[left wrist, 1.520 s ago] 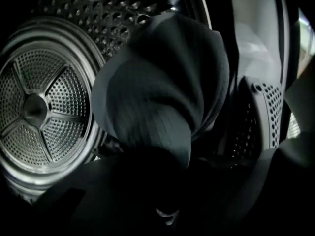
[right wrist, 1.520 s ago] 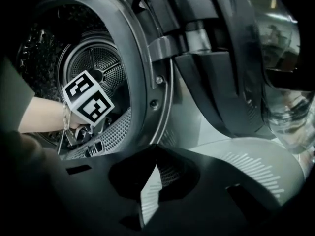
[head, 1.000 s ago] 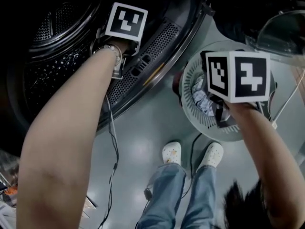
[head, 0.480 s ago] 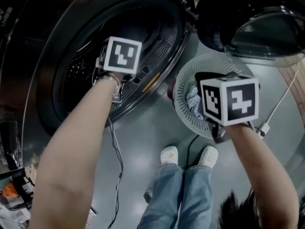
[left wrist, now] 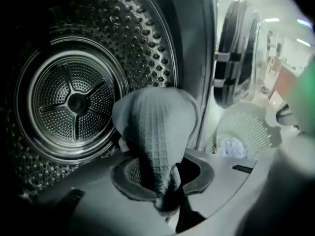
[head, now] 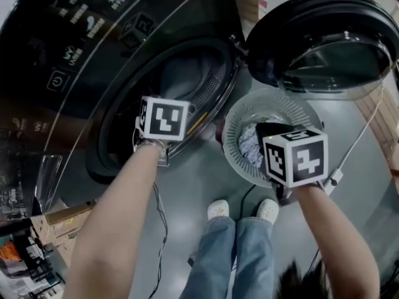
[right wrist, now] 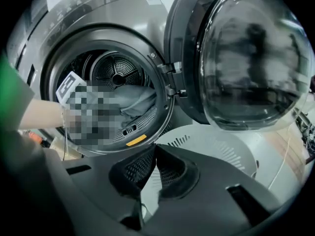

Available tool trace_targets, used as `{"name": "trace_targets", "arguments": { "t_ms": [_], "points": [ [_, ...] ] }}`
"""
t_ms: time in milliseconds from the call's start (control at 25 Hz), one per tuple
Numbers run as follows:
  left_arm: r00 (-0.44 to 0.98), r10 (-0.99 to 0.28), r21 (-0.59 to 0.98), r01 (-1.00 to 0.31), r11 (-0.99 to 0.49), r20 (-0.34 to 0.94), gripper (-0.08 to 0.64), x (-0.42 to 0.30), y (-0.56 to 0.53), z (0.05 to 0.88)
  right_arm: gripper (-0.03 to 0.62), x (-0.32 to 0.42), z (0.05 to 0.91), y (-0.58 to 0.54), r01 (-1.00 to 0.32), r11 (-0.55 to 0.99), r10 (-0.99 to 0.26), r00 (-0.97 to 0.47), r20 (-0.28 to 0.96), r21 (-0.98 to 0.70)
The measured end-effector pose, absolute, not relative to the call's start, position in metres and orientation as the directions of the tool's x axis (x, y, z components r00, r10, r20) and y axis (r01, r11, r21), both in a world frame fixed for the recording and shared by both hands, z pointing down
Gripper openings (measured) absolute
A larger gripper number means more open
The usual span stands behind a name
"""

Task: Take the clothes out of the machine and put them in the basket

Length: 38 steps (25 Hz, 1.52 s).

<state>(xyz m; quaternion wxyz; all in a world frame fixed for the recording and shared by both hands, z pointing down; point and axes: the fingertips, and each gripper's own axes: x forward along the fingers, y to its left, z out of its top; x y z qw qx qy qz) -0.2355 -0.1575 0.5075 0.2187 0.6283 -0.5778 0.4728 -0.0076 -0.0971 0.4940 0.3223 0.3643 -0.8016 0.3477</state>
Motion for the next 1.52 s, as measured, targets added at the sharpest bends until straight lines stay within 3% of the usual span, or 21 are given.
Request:
{"name": "trace_targets", "arguments": {
  "t_ms": [560,600,680,840,1040,1200,1520],
  "points": [
    [-0.065,-0.590,-0.219,-0.956,-0.193,0.805,0.081,-0.205,-0.113,0.476,0.005,0.007,0.488,-0.094,-0.829,0.437,-0.375,-0.522,0.766,-0.350],
    [-0.055,-0.587,-0.211,-0.957,-0.199,0.808,0.081,-0.203,-0.109,0.475,0.026,0.002,0.489,-0.097,-0.822,0.427,-0.383,-0.541,0.749,-0.377],
    [-0.040,-0.587,-0.199,-0.957,-0.210,0.808,0.081,-0.202,-0.105,0.470,0.294,-0.011,0.491,-0.102,-0.791,0.379,-0.375,-0.606,0.701,-0.480],
    [-0.026,-0.585,-0.181,-0.961,-0.209,0.811,0.081,-0.206,-0.100,0.462,0.376,-0.041,0.488,-0.122,-0.696,0.270,-0.402,-0.709,0.579,-0.665],
    [-0.008,-0.583,-0.177,-0.956,-0.233,0.812,0.081,-0.212,-0.091,0.461,0.379,-0.088,0.482,-0.139,-0.473,0.160,-0.411,-0.830,0.377,-0.866],
    [0.008,-0.584,-0.179,-0.948,-0.262,0.812,0.081,-0.214,-0.087,0.463,0.379,-0.114,0.498,-0.157,-0.472,0.120,-0.422,-0.821,0.386,-0.873],
    [0.024,-0.582,-0.168,-0.947,-0.274,0.813,0.081,-0.223,-0.080,0.459,0.385,-0.170,0.486,-0.192,-0.355,0.172,-0.420,-0.870,0.258,-0.919]
  ]
}}
